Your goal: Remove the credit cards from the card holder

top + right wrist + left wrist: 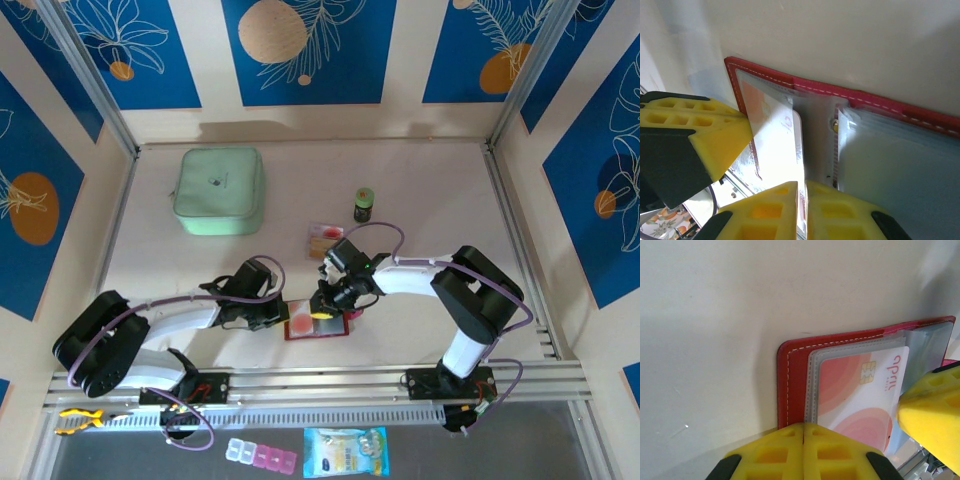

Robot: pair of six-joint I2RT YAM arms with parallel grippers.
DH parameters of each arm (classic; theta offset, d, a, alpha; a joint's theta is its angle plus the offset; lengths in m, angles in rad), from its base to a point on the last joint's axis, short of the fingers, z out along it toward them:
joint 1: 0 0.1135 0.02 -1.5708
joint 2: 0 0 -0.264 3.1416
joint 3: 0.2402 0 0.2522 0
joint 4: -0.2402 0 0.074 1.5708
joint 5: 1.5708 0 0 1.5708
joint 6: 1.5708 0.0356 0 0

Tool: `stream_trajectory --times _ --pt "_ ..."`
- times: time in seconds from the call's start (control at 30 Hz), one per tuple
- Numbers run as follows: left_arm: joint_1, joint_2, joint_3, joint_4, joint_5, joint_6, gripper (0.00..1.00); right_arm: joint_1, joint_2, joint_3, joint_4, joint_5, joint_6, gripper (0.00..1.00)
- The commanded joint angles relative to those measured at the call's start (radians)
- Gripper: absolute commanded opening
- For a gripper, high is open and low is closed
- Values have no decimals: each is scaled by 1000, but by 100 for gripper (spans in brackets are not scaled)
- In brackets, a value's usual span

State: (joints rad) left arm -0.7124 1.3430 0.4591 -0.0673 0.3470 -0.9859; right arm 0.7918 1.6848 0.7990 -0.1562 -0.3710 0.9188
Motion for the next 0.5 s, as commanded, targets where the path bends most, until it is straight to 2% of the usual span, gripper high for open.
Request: stream_trajectory --times 0.0,0.47 --pt "8 14 1 -55 -13 18 6 -2 3 -12 14 -34 12 14" --pt "8 15 5 -56 -10 18 6 1 25 4 -15 -22 0 16"
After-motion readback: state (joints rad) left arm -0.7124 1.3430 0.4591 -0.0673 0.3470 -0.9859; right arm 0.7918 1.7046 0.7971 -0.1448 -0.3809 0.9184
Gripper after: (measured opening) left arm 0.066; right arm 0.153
